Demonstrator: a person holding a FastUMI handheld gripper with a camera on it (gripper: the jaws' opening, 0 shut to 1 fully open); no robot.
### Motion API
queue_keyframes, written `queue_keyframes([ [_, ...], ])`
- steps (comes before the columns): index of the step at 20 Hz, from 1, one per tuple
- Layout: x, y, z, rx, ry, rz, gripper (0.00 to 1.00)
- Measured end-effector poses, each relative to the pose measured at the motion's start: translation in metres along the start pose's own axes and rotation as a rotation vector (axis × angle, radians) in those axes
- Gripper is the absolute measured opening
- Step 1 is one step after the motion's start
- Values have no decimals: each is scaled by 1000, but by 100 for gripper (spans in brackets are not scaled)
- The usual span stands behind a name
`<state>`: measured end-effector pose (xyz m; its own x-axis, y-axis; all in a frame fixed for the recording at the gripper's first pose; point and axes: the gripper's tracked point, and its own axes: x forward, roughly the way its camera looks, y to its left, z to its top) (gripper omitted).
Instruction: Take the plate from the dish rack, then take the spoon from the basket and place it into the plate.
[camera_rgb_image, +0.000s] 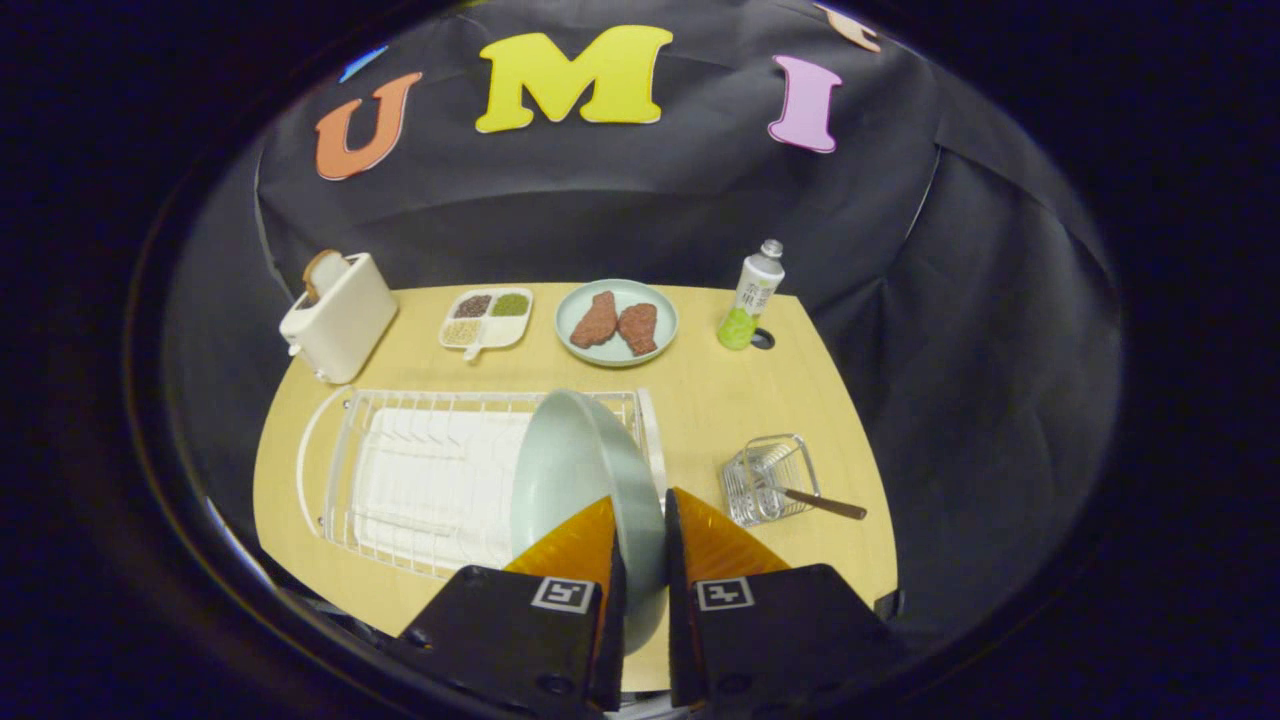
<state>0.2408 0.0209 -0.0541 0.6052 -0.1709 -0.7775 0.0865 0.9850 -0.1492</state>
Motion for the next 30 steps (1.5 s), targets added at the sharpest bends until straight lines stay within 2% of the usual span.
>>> queue_keyframes([
  [5, -29, 26, -72, -36, -28, 187, 23],
  [11, -11, 53, -171, -91, 0, 300, 23],
  [13, 0, 59, -195, -63, -7, 350, 23],
  [15, 13, 52, -219, -22, -6, 356, 23],
  [24, 57, 26, -254, 135, 71, 463, 25],
  [30, 83, 23, -258, 173, 102, 478, 30],
])
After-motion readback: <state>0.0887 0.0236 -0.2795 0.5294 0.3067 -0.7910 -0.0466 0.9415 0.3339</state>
